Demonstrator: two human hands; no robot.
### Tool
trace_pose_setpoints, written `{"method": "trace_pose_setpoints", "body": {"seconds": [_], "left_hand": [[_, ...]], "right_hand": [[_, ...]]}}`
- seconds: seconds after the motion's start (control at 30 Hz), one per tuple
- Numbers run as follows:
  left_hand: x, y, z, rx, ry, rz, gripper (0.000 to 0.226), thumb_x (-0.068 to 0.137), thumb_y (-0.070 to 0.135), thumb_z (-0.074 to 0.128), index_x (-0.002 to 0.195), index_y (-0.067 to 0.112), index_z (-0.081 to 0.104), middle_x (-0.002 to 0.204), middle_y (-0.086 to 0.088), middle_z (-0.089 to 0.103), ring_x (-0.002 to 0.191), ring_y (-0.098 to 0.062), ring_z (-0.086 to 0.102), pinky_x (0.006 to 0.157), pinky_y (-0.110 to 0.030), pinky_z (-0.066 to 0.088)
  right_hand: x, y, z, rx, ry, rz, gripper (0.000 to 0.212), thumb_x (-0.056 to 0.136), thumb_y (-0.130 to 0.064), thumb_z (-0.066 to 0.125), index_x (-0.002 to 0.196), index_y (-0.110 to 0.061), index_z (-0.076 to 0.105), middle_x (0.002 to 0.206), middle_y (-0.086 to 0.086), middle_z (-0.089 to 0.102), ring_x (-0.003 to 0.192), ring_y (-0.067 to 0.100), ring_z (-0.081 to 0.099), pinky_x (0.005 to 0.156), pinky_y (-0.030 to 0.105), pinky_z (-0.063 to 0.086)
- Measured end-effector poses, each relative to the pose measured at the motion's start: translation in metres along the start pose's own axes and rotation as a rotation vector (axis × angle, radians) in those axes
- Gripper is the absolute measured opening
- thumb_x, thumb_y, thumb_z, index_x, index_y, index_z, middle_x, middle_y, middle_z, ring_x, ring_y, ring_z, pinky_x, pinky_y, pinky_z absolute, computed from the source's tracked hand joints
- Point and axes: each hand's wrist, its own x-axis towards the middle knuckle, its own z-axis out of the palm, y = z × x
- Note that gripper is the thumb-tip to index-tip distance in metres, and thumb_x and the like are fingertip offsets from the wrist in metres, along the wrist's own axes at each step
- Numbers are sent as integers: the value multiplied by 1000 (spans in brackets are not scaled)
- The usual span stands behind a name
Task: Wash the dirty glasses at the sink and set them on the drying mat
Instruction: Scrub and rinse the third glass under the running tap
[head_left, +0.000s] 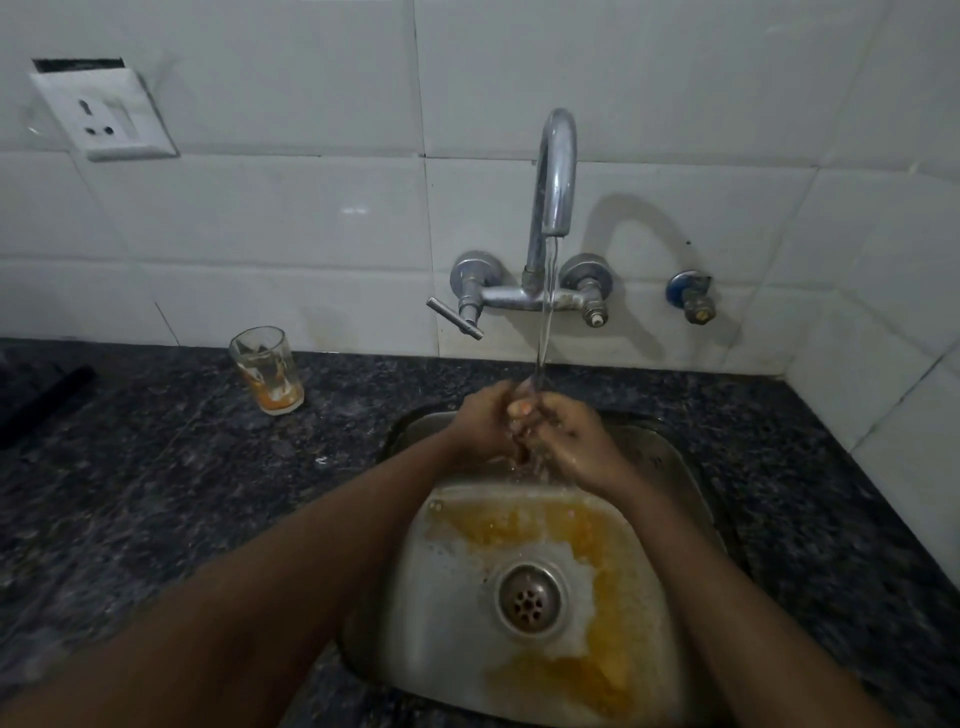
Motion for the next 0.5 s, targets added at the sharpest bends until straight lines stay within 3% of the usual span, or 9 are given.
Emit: {"method": "trace_pose_setpoints", "body": {"seconds": [0.1,0.17,0.27,0.33,0.4,0.43,0.5], "left_hand": [[3,-14,0,23,84,-14,75,72,8,74,137,15,40,136,-15,40,127,-31,36,102,-34,33],[5,-20,2,62,110,-7,76,70,9,75,137,18,40,134,-15,36,124,-33,33,101,-36,32],[5,-19,5,16,224,51,73,67,4,74,133,16,45,130,-14,43,119,-32,40,94,-31,32],[1,-18,7,69,258,193,60,70,0,70,126,9,51,126,-16,49,115,-33,44,92,-31,33],[-5,-20,11,114,272,333,49,70,-1,68,117,3,56,116,-18,55,106,-34,49,89,-34,36],[-7,-21,11,109,284,354,47,70,0,69,115,2,55,112,-18,58,104,-34,51,88,-35,38],[-8,-20,3,93,293,386,47,70,4,71,114,1,53,108,-16,61,103,-33,54,86,-35,42]], "right_hand": [[0,3,-11,-572,-226,-193,27,97,-35,43,99,-16,62,95,1,66,87,18,63,80,41,51],[1,3,-14,-723,-229,-243,30,98,-35,37,94,-16,60,92,2,61,87,23,58,81,45,47],[2,0,-1,-358,-136,-125,35,100,-32,36,107,-10,63,105,8,62,98,23,58,84,44,48],[7,-7,10,-12,-144,138,43,99,-41,32,124,-17,58,125,7,60,113,19,55,89,34,48],[12,-12,14,355,-140,385,49,98,-48,30,131,-20,52,130,6,58,116,21,55,97,39,46],[14,-11,14,493,-121,423,51,97,-50,29,130,-19,53,127,7,60,113,22,57,98,42,45],[7,-10,14,628,-107,382,47,97,-48,30,127,-22,55,122,4,62,105,16,59,92,35,45]]}}
